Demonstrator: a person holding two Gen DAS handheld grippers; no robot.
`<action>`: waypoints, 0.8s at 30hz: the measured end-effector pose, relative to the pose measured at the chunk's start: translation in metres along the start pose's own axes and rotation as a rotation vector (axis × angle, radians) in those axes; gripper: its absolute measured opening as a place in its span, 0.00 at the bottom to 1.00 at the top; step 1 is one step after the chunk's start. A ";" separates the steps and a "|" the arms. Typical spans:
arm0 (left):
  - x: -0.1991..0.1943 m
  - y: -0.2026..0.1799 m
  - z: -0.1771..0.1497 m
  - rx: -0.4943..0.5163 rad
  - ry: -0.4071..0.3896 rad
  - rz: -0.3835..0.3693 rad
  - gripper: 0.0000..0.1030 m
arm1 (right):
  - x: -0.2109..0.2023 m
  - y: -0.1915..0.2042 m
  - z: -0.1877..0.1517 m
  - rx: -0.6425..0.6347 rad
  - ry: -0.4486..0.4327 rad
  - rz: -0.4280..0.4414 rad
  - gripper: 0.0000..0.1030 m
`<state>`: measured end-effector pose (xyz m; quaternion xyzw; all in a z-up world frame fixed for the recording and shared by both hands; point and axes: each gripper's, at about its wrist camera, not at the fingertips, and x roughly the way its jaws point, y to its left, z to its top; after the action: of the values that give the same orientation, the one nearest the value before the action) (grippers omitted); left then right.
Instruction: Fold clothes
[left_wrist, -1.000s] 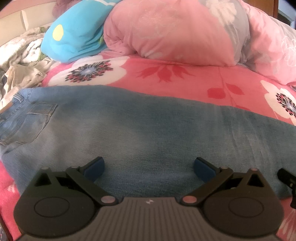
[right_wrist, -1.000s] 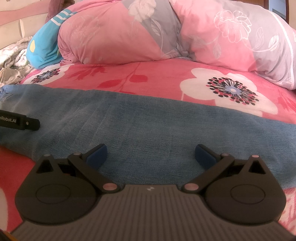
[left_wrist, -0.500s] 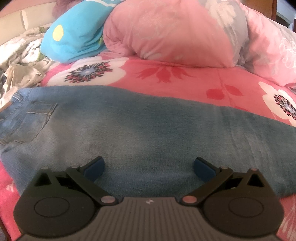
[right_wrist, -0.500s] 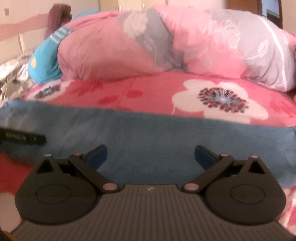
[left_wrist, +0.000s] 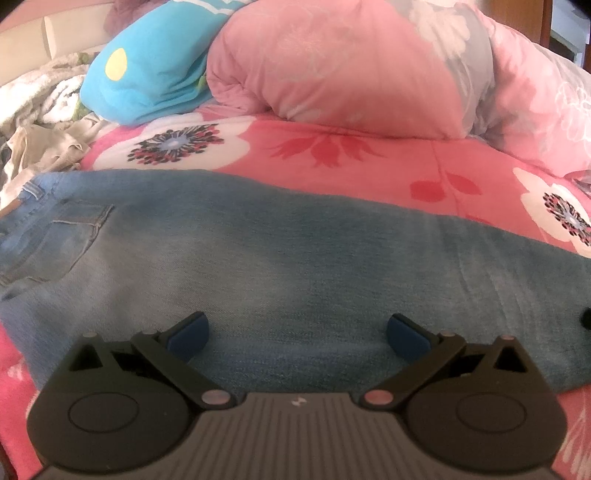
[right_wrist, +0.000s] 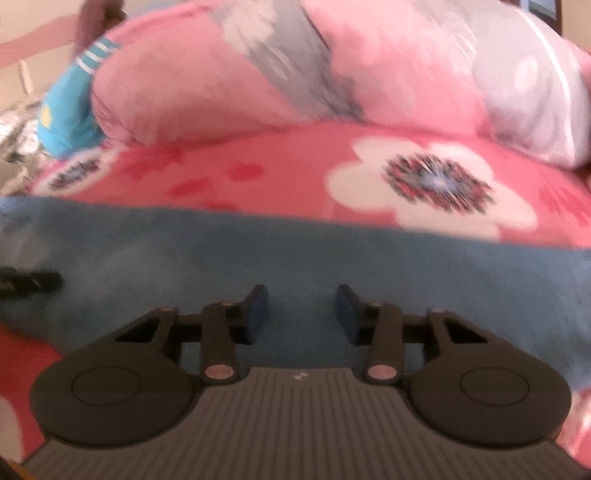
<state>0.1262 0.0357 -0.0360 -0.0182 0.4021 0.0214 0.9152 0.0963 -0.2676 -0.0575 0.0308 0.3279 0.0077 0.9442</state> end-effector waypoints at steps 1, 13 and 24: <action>0.000 0.000 0.000 -0.002 -0.001 -0.001 1.00 | -0.005 -0.006 -0.004 0.004 -0.003 -0.005 0.31; -0.001 0.006 -0.002 -0.039 -0.021 -0.029 1.00 | -0.080 -0.086 -0.033 0.386 -0.037 0.023 0.26; -0.002 0.012 -0.005 -0.051 -0.034 -0.057 1.00 | -0.082 -0.104 -0.073 0.871 0.121 0.116 0.32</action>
<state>0.1207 0.0471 -0.0382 -0.0525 0.3849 0.0060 0.9214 -0.0140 -0.3704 -0.0710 0.4436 0.3528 -0.0765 0.8203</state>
